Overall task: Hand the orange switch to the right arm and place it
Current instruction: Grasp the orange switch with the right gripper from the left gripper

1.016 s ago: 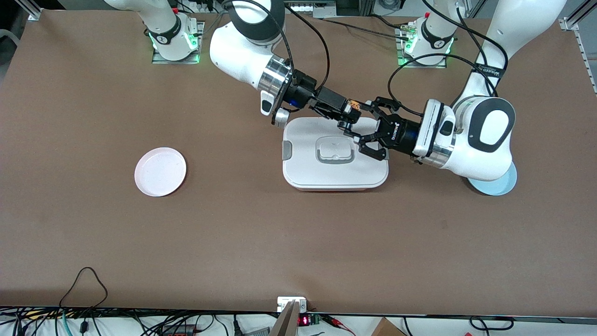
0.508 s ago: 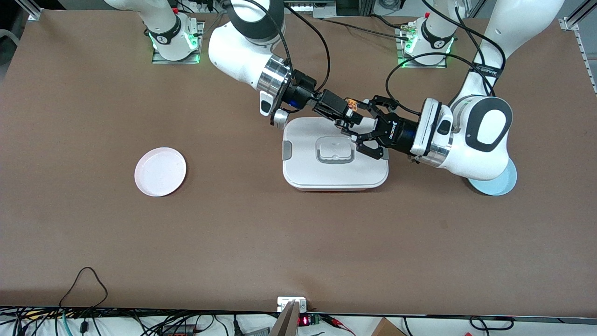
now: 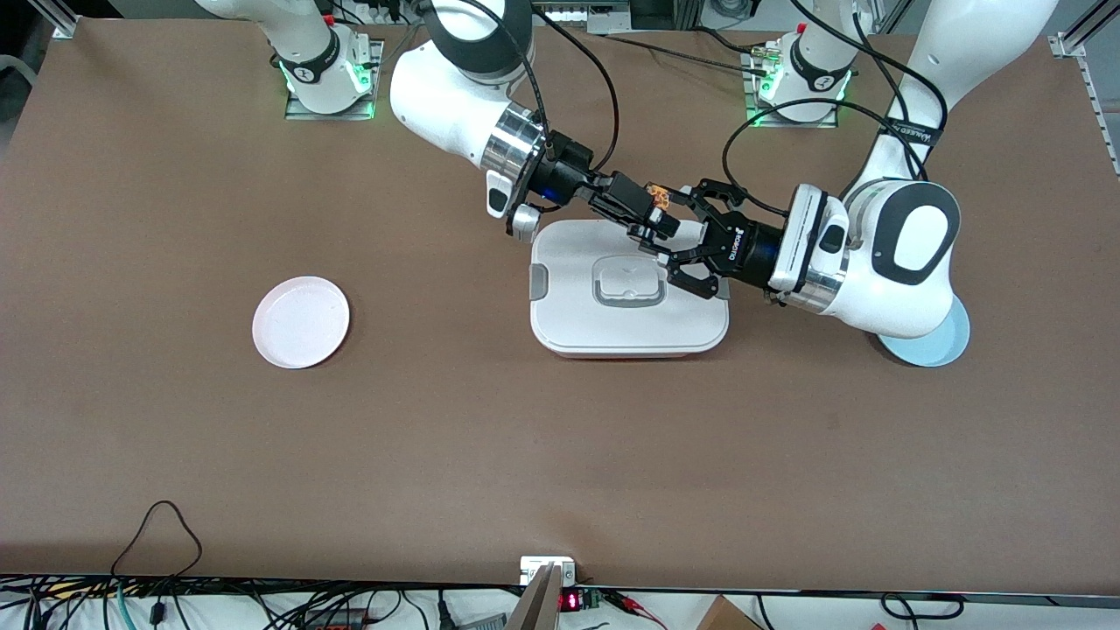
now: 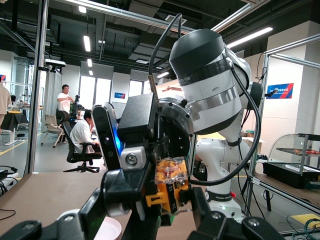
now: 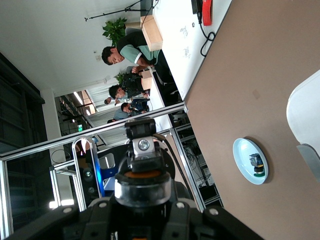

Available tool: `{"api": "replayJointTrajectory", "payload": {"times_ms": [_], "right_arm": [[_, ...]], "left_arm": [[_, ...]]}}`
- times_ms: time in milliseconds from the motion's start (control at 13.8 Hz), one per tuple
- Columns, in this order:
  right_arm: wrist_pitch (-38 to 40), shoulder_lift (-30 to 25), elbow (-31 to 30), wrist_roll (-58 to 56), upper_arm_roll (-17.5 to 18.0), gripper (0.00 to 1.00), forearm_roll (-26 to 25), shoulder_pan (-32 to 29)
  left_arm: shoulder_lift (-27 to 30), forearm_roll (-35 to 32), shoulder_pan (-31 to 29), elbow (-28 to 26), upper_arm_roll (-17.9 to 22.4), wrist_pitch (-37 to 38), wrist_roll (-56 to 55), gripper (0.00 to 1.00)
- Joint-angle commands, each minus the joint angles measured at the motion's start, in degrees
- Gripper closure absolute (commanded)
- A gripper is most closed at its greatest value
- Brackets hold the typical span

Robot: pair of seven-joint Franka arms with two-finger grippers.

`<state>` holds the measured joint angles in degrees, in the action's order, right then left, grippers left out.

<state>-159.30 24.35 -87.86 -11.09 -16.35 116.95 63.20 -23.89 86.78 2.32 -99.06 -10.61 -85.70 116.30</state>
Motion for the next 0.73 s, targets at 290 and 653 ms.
{"api": "replayJointTrajectory", "payload": {"times_ms": [290, 653], "right_arm": [[-0.48, -0.09, 1.02, 0.1, -0.61, 1.0, -2.94, -1.06], [4.86, -0.7, 0.67, 0.19, -0.61, 1.0, -4.62, -4.22]], "left_arm": [[0.15, 1.72, -0.03, -0.43, 0.41, 0.01, 1.65, 0.0], [0.15, 1.72, -0.21, -0.43, 0.41, 0.1, 1.04, 0.0]]}}
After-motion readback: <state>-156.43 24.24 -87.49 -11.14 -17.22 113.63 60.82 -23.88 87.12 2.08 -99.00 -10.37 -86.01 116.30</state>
